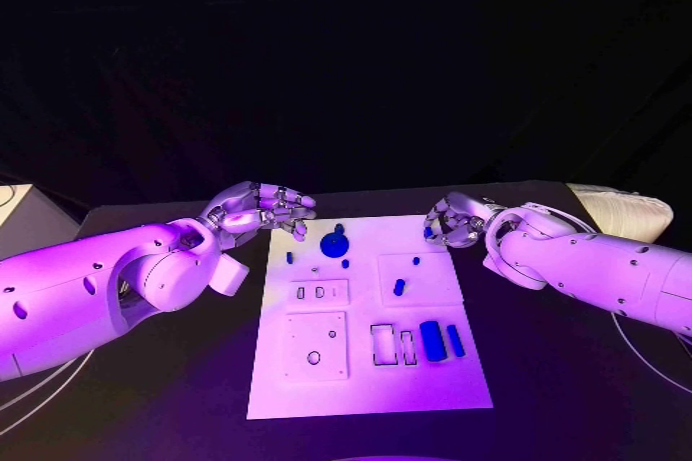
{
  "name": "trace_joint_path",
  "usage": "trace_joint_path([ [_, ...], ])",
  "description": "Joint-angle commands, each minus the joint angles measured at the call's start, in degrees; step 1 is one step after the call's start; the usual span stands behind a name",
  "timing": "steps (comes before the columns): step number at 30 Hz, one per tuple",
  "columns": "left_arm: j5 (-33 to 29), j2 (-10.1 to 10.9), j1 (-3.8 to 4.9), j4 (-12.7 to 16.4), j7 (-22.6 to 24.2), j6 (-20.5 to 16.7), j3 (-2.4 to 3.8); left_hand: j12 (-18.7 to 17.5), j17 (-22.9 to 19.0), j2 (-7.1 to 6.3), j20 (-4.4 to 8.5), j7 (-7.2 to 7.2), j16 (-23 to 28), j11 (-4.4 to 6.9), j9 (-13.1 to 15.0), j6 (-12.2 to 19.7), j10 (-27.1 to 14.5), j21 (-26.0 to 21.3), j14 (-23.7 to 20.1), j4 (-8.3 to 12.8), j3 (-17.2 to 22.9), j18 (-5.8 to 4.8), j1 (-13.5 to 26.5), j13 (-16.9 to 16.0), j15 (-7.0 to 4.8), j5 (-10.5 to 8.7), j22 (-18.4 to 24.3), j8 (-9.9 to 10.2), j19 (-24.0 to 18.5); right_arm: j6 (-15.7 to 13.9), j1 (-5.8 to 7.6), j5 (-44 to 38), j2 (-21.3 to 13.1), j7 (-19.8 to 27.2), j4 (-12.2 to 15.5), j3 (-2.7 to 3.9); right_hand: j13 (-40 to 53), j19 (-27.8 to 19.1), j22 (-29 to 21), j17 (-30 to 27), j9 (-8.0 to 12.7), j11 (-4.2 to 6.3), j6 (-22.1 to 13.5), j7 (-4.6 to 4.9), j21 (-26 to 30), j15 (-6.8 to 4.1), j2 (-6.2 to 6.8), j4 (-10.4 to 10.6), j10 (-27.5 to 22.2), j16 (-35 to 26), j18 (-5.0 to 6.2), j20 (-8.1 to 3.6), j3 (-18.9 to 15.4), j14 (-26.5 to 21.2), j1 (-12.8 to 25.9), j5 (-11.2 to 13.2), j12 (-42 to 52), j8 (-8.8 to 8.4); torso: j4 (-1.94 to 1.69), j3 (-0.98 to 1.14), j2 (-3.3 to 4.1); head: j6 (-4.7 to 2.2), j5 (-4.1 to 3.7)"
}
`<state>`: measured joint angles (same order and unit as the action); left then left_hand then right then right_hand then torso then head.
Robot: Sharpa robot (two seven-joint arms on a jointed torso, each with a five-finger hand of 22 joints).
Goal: Assemble the parts on the task board
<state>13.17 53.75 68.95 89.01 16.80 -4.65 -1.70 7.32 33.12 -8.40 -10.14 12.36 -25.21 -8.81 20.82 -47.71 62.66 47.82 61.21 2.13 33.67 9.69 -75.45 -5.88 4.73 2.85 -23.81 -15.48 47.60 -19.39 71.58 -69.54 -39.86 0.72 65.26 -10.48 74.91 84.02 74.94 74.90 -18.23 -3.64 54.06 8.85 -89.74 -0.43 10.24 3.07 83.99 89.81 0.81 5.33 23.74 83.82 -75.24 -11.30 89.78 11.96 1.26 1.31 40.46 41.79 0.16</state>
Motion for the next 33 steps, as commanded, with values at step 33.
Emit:
trace_joint_path([
  [33,0.3,0.2,0.03,0.1,0.4,0.7,0.02,-0.1,0.0,0.22,0.01,0.58,0.1,-0.04,0.0,0.4,-0.4,-0.1,0.2,-0.1,-0.3,0.77,-0.1,0.1,0.11,-0.09,0.0,0.4,-0.1,-6.8,-0.54,-1.1,0.6,-1.9,-0.1,0.01,15.1,6.0,15.1,15.1,-1.4,1.19,4.7,-1.90,-0.3,-0.90,-2.61,-0.6,6.0,0.2,-0.81,-0.56,3.9,6.2,-0.3,1.0,0.2,2.74,0.08,0.06,0.03,0.21,-0.27],
])
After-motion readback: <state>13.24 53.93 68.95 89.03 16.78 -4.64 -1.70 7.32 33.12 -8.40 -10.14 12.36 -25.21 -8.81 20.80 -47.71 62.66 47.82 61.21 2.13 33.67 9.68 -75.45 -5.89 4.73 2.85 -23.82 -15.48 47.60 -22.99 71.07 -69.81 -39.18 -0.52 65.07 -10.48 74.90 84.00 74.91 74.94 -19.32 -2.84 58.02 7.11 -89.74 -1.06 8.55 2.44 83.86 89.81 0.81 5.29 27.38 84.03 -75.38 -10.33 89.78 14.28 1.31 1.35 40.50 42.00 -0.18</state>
